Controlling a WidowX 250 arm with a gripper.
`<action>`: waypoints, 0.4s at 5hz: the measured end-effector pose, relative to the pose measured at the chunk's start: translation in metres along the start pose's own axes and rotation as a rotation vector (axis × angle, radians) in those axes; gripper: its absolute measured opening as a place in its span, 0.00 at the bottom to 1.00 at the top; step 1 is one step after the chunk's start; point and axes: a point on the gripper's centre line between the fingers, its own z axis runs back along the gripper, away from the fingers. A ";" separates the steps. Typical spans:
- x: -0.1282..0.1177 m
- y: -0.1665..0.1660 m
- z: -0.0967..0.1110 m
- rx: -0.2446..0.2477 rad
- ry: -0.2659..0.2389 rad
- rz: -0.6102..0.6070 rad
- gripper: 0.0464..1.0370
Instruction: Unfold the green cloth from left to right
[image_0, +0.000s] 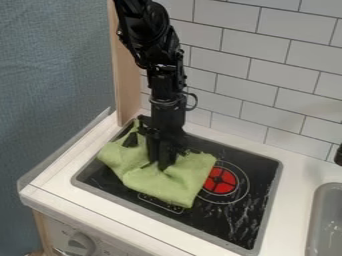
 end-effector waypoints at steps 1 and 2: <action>0.000 0.000 0.000 0.001 0.001 0.002 0.04; 0.000 0.000 0.000 0.003 0.003 0.010 0.01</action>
